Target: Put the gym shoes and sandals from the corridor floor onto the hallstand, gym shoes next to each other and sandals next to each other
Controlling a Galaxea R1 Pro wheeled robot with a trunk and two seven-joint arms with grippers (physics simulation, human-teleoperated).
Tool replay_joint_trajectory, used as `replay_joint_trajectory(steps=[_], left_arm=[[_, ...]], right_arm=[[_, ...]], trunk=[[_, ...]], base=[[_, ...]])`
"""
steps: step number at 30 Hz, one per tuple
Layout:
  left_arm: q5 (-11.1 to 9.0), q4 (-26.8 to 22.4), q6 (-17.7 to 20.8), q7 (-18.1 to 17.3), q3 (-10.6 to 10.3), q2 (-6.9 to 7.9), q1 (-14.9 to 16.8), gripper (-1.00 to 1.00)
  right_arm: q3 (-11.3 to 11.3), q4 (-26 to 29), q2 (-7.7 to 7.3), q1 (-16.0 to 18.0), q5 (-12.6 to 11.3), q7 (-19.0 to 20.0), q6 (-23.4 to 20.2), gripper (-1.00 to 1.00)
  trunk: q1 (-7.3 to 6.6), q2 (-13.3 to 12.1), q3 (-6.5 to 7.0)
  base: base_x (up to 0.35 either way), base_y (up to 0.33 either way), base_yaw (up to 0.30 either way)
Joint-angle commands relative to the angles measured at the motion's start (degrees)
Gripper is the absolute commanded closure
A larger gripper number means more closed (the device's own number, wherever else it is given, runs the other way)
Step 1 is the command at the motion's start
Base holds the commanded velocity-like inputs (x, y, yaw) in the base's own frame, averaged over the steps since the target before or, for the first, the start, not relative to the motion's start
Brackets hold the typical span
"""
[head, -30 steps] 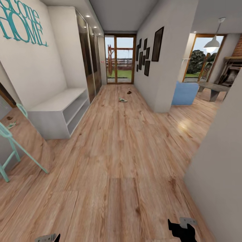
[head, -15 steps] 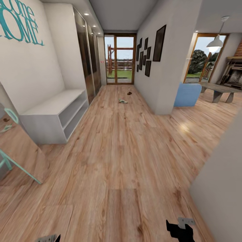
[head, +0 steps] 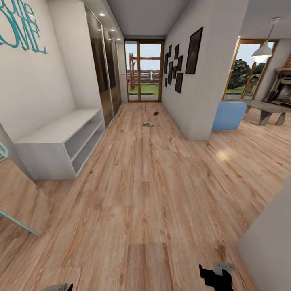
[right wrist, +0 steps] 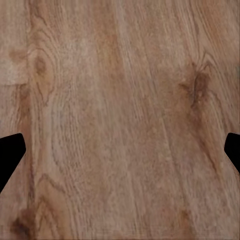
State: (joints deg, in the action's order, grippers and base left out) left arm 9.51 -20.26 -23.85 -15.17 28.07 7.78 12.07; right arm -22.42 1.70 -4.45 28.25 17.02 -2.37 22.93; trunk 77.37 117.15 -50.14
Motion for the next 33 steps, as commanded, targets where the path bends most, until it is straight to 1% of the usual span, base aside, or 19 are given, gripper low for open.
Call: replay_joint_trajectory(steps=[1, 13, 33], left_arm=[[0.6, 0.1, -0.2, -0.3, 0.5, -0.03, 0.1, -1.0], [0.5, 0.1, -0.2, -0.3, 0.5, -0.05, 0.1, -1.0], [0.3, 0.1, -0.2, -0.3, 0.6, -0.05, 0.1, -1.0]], right_arm=[[-0.3, -0.1, -0.02, 0.0, 0.6, -0.3, 0.2, -1.0], [-0.3, -0.1, -0.03, 0.0, 0.6, -0.3, 0.3, -1.0], [-0.3, -0.1, -0.03, 0.0, 0.6, -0.4, 0.3, -1.0]], trunk=[[0.03, 0.0, -0.05], [0.03, 0.0, 0.09], [0.03, 0.0, 1.78]], base=[[0.34, 0.0, 0.0], [0.34, 0.0, 0.0], [0.34, 0.0, 0.0]])
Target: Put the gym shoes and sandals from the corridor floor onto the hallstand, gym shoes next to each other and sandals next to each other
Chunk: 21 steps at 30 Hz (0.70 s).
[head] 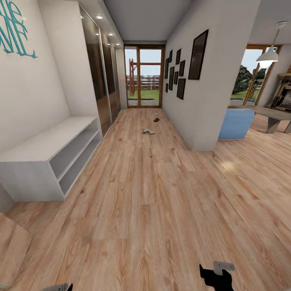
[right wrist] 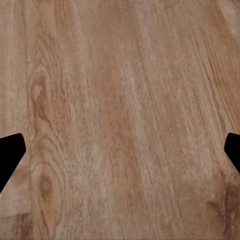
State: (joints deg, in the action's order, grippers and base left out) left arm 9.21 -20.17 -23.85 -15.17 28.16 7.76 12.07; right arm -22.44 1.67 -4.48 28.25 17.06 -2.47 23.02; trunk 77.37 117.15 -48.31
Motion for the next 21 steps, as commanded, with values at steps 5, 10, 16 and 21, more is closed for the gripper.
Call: replay_joint_trajectory(steps=[5, 10, 16, 21], left_arm=[[0.6, 0.0, -0.2, -0.3, 0.5, -0.03, 0.1, -1.0], [0.6, 0.0, -0.2, -0.3, 0.5, -0.03, 0.1, -1.0], [0.5, 0.0, -0.2, -0.3, 0.5, -0.03, 0.1, -1.0], [0.5, 0.0, -0.2, -0.3, 0.5, -0.01, 0.1, -1.0]], right_arm=[[-0.3, -0.1, -0.01, 0.0, 0.6, -0.3, 0.2, -1.0], [-0.3, -0.1, -0.01, 0.0, 0.6, -0.3, 0.2, -1.0], [-0.3, -0.1, -0.01, 0.0, 0.6, -0.3, 0.2, -1.0], [-0.3, -0.1, 0.0, 0.0, 0.6, -0.3, 0.2, -1.0]], trunk=[[0.03, 0.0, 0.27], [0.03, 0.0, 0.35], [0.03, 0.0, 0.37], [0.03, 0.0, 0.37]], base=[[0.34, 0.0, 0.0], [0.34, 0.0, 0.0], [0.34, 0.0, 0.0], [0.34, 0.0, 0.0]])
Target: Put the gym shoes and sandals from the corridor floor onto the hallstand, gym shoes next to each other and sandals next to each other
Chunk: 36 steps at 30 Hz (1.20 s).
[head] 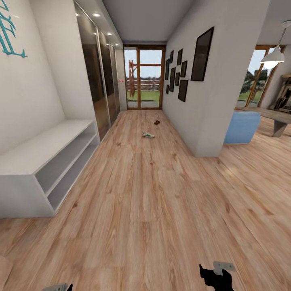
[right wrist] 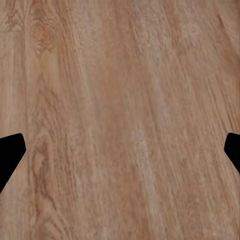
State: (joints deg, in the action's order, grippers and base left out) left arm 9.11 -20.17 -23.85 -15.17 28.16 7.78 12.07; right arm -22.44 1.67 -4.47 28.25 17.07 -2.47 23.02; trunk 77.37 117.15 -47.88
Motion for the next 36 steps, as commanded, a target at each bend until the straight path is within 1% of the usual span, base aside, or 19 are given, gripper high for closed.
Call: replay_joint_trajectory(steps=[1, 28, 36], left_arm=[[0.6, 0.0, -0.2, -0.3, 0.5, -0.04, 0.1, -1.0], [0.7, 0.0, -0.2, -0.3, 0.5, -0.05, 0.1, -1.0], [0.9, 0.0, -0.2, -0.3, 0.4, -0.43, 0.1, -1.0]], right_arm=[[-0.3, -0.1, -0.01, 0.0, 0.6, -0.3, 0.2, -1.0], [-0.3, -0.1, 0.07, 0.0, 0.6, -0.3, 0.2, -1.0], [-0.3, -0.1, 0.0, 0.0, 0.6, -0.2, 0.2, -1.0]], trunk=[[0.03, 0.0, -0.05], [0.03, 0.0, -0.05], [0.03, 0.0, -0.05]], base=[[0.34, 0.0, 0.0], [0.34, 0.0, 0.0], [0.34, 0.0, 0.0]])
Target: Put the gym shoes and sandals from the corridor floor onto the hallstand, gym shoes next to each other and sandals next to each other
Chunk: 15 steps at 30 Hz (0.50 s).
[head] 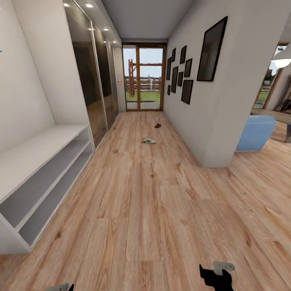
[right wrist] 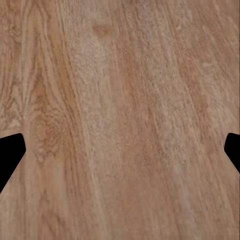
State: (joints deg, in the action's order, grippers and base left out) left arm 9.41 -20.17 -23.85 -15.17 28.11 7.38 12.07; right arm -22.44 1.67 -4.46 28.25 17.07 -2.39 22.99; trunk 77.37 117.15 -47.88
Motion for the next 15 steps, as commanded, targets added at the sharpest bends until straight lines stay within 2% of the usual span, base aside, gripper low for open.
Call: replay_joint_trajectory(steps=[1, 15], left_arm=[[0.6, 0.0, -0.2, -0.3, 0.5, -0.06, 0.1, -1.0], [0.5, 0.0, -0.2, -0.3, 0.5, -0.09, 0.1, -1.0]], right_arm=[[-0.3, -0.1, -0.01, 0.0, 0.6, -0.2, 0.2, -1.0], [-0.3, -0.1, -0.09, 0.0, 0.6, -0.2, 0.2, -1.0]], trunk=[[0.03, 0.0, -0.05], [0.03, 0.0, -0.05]], base=[[0.34, 0.0, 0.0], [0.34, 0.0, 0.0]])
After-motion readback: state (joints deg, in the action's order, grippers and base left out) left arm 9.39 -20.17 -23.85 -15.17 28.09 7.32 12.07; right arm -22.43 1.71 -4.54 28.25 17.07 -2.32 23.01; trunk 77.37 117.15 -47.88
